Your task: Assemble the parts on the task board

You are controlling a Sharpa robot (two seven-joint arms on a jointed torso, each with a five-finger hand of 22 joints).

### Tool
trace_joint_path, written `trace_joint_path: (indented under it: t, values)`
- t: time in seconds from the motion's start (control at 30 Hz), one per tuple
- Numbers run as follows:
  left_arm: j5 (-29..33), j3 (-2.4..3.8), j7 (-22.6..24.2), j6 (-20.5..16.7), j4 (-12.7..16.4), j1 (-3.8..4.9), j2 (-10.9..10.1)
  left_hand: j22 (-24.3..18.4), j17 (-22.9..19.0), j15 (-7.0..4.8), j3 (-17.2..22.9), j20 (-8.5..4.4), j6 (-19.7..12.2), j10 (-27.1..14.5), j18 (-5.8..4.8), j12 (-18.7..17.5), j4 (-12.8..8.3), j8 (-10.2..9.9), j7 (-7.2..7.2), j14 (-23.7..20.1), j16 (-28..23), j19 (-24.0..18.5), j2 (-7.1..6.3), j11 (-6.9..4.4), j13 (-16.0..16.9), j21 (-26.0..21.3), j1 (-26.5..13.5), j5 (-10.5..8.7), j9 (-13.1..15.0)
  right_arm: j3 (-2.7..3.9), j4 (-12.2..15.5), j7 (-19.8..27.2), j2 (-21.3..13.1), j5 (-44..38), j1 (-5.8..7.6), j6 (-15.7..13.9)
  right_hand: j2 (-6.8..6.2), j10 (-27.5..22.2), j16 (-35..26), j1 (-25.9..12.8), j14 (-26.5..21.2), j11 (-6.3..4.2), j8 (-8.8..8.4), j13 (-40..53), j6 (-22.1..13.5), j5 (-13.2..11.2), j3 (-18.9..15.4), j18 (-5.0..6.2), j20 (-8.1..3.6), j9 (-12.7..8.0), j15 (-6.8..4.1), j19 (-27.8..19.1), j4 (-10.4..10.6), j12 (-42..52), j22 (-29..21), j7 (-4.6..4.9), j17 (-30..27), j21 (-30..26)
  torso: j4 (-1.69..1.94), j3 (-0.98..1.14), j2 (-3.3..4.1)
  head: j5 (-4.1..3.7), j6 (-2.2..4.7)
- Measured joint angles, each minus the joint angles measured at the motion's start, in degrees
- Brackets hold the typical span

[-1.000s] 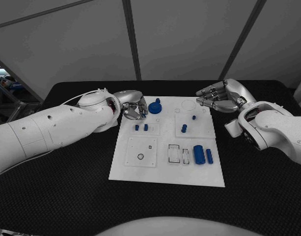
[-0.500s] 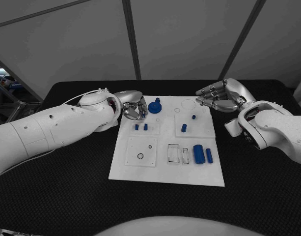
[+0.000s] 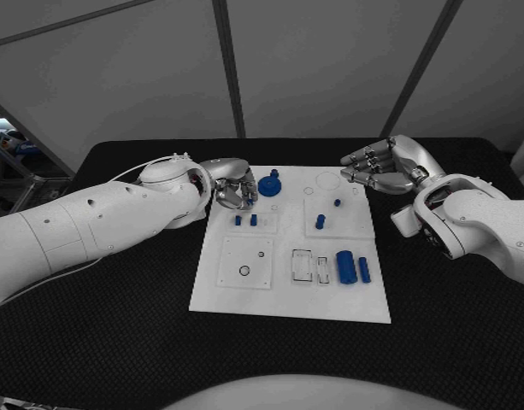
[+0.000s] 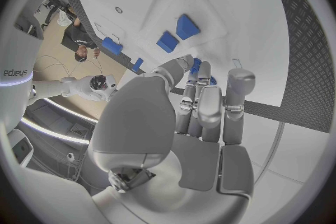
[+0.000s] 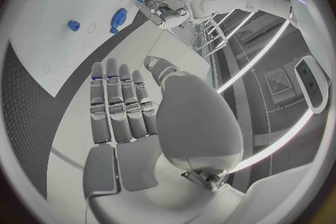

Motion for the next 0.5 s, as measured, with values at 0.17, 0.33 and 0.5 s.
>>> trace_joint_path:
  t: [0.17,0.33,0.5]
  values:
    - [0.01,0.0,0.01,0.06,-0.3,-0.02,0.21,-0.01,0.0,0.0,0.0,0.0,0.0,0.0,0.0,0.0,0.0,0.0,0.0,0.0,0.0,0.0,-0.17,0.0,0.0,0.0,-0.17,0.01,-0.07,0.0,0.03,0.0,0.0,0.0,0.0,0.0,0.0,0.0,0.0,0.0,0.0,0.0,0.0,0.0,0.0,0.03,0.0,0.0,0.0,0.0,0.0,0.0,0.0,0.0,0.0,0.0,0.0,0.0,0.0,0.01,-0.01,0.03,0.02]
    - [0.02,0.01,0.01,0.09,-0.44,-0.09,0.28,-0.02,-0.03,0.0,0.0,0.0,0.0,0.0,0.0,-0.28,0.0,-0.23,0.0,0.0,0.0,0.0,-0.16,0.0,0.01,0.0,-0.28,0.01,-0.13,0.0,0.03,0.0,0.01,0.0,0.0,0.0,0.0,0.0,0.0,0.0,0.0,0.0,0.0,0.0,0.0,0.41,0.0,0.0,0.0,0.0,0.0,0.0,0.0,0.0,-0.09,0.0,-0.05,0.0,-0.01,0.01,-0.01,0.08,0.02]
    - [0.03,0.01,0.0,0.18,-0.68,-0.18,0.34,-0.48,-0.83,0.0,-0.16,0.0,-0.34,-0.26,0.0,-1.36,0.16,-1.01,0.34,0.0,0.0,0.0,-0.3,0.26,-0.06,-0.78,-0.89,0.01,-0.54,0.0,0.03,0.0,0.01,0.0,0.0,0.0,0.0,0.0,0.0,0.0,0.0,0.0,0.0,0.0,0.0,0.41,0.0,0.0,0.0,0.0,0.0,0.0,0.0,0.0,-0.09,0.0,-0.05,0.0,-0.01,0.01,-0.01,-0.01,0.02]
